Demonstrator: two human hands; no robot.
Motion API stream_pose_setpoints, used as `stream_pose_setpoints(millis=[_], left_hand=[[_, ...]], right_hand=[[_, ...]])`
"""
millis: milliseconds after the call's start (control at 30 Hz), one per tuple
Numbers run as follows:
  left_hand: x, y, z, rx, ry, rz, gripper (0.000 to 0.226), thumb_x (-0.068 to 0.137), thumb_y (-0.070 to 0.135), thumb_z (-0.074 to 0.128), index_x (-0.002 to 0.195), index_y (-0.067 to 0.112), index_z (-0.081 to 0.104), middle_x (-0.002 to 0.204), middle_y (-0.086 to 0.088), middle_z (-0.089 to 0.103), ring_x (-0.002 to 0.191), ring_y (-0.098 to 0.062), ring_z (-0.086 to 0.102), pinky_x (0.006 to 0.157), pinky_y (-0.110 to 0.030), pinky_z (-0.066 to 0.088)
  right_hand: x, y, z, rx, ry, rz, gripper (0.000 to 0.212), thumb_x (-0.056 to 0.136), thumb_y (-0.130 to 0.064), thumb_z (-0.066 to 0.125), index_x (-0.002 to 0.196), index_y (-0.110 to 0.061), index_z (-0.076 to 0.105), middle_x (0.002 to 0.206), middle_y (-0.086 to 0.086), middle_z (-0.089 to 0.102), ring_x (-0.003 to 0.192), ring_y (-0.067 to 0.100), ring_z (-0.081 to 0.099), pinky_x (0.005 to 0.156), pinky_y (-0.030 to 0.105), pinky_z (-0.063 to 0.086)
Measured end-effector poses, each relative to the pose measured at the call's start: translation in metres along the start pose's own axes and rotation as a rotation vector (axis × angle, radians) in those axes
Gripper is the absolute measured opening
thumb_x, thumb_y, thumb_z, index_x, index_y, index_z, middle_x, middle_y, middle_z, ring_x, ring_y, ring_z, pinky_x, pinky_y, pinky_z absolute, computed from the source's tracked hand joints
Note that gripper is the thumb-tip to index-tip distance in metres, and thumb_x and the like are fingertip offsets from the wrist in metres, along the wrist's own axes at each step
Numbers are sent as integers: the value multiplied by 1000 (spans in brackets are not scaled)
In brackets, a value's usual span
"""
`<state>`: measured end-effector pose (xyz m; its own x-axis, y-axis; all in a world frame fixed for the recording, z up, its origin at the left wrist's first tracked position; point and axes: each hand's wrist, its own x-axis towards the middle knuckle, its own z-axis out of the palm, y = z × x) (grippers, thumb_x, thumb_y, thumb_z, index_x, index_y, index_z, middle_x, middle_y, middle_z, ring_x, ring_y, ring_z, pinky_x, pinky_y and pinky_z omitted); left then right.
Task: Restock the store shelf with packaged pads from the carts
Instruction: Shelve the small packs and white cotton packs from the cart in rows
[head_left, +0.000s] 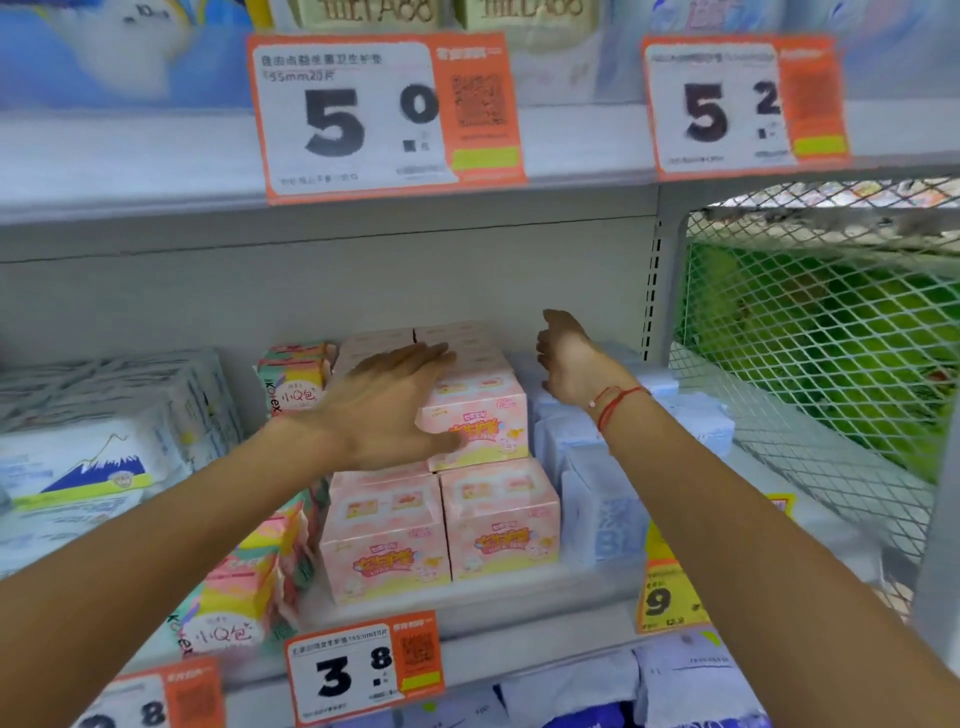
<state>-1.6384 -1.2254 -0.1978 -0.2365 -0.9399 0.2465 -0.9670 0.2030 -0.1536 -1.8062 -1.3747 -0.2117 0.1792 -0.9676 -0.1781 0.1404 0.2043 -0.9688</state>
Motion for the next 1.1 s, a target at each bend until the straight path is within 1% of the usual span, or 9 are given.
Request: stream_pose_setpoints(millis=[67, 133, 267, 433, 500, 667, 800, 967, 1100], left_hand=[[-7, 5, -3, -24, 46, -12, 87, 75, 69, 38, 150, 27, 20, 156, 6, 24, 142, -16, 25, 115, -31, 22], [-14, 9, -6, -40, 98, -19, 75, 77, 62, 42, 143, 27, 36, 147, 5, 41, 135, -17, 38, 108, -31, 31], [-19, 14, -9, -6, 138, -19, 48, 92, 45, 54, 135, 26, 50, 133, 6, 56, 124, -18, 49, 99, -30, 38], [-17, 21, -14, -7, 84, -83, 46, 93, 44, 52, 136, 29, 47, 128, 9, 57, 118, -16, 53, 90, -29, 42], [-16, 23, -16, -6, 83, -101, 46, 93, 42, 53, 137, 29, 47, 128, 9, 57, 115, -17, 54, 86, -29, 43], [-15, 25, -17, -36, 70, -134, 50, 90, 42, 58, 136, 25, 48, 133, 5, 55, 112, -20, 56, 89, -30, 43], [-29, 13, -25, -254, 175, -316, 50, 83, 39, 68, 129, 26, 56, 125, 7, 62, 110, -19, 60, 94, -37, 49], [-36, 17, -12, -349, 133, -412, 35, 86, 36, 66, 120, 28, 63, 85, 12, 70, 96, -12, 65, 85, -33, 51], [-34, 22, 0, -444, 199, -450, 31, 89, 32, 63, 119, 27, 65, 87, 5, 75, 93, -14, 66, 81, -34, 53]], right_hand=[[-9, 6, -7, -3, 32, -29, 27, 94, -40, 31, 70, -28, 31, 74, -10, 29, 61, 6, 27, 68, 28, 31], [-18, 13, -10, 38, -11, -2, 25, 93, -42, 33, 76, -26, 40, 74, -8, 34, 62, 7, 31, 57, 26, 28], [-44, 17, -3, 74, -221, 8, 40, 99, -37, 26, 116, -14, 54, 73, 0, 45, 61, 11, 38, 52, 22, 30], [-67, 9, -4, 22, -257, 3, 37, 100, -31, 28, 73, -16, 47, 67, -1, 45, 55, 9, 37, 36, 15, 31], [-67, 7, -10, 50, -193, -3, 34, 100, -31, 30, 73, -17, 43, 71, -1, 44, 59, 11, 37, 41, 17, 34], [-85, 0, -17, -181, -301, -10, 35, 101, -34, 31, 85, -12, 54, 79, 4, 52, 69, 16, 46, 63, 23, 40], [-97, -14, -41, -474, -228, -223, 38, 96, -17, 49, 131, -2, 48, 129, 15, 55, 110, 25, 57, 98, 35, 44], [-119, 2, -33, -769, -375, -374, 58, 84, 0, 66, 137, -5, 42, 125, 7, 55, 119, 17, 52, 87, 19, 49], [-109, 22, -22, -863, -257, -580, 55, 78, -4, 73, 129, -11, 53, 121, 8, 62, 109, 24, 61, 97, 41, 48]])
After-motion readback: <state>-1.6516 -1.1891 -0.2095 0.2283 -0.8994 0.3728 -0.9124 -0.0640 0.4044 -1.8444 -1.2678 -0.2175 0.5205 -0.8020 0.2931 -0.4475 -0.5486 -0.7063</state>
